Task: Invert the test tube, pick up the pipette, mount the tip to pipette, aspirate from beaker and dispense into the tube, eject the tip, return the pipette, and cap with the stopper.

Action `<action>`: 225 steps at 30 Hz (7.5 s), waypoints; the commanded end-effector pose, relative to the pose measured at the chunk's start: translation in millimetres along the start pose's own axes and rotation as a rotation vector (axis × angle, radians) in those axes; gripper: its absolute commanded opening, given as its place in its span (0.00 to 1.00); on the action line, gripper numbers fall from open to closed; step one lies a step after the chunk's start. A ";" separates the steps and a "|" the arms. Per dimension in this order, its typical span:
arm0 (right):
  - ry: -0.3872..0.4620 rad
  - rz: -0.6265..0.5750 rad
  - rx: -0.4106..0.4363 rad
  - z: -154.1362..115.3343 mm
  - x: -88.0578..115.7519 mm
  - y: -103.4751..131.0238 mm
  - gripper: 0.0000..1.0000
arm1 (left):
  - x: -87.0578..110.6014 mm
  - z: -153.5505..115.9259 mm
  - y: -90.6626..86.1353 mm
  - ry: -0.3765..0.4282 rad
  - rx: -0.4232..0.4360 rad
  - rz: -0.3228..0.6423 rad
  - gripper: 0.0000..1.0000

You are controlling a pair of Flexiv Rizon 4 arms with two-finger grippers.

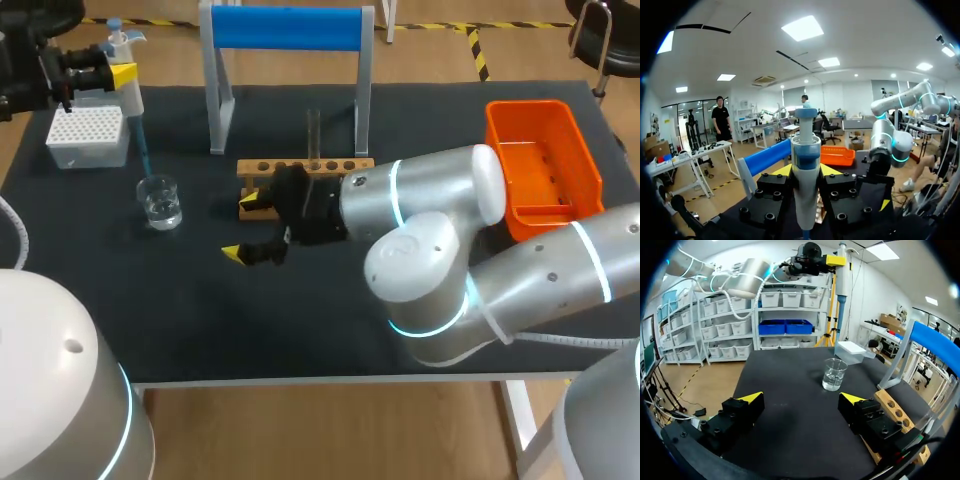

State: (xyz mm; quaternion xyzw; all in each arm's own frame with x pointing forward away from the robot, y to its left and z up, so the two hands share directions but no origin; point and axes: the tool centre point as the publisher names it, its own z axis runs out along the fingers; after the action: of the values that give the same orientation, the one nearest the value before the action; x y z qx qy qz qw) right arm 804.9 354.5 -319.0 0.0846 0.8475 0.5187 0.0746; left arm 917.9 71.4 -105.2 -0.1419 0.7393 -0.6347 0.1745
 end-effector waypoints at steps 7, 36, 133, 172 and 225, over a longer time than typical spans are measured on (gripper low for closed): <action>-0.070 0.015 0.045 39.5 -11.2 1.5 1.00 | 0.6 0.4 0.2 -0.002 0.002 0.001 0.00; -0.130 0.042 0.048 40.8 -30.9 -2.7 1.00 | 0.6 0.4 0.2 -0.002 0.002 0.001 0.00; -0.176 0.025 0.063 46.5 -40.7 0.6 1.00 | -6.0 2.1 8.8 0.009 0.010 0.000 0.00; -0.176 0.025 0.063 46.5 -40.7 0.6 1.00 | -18.7 10.6 52.3 0.009 0.039 -0.053 0.00; -0.176 0.025 0.063 46.5 -40.7 0.6 1.00 | -21.5 13.6 76.3 0.010 0.023 -0.089 0.00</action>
State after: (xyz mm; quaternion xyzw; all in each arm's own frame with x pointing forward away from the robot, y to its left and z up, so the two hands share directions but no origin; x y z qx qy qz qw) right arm 855.1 386.7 -339.0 0.1422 0.8513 0.4853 0.1402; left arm 944.0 80.0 -180.0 -0.1698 0.7265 -0.6502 0.1434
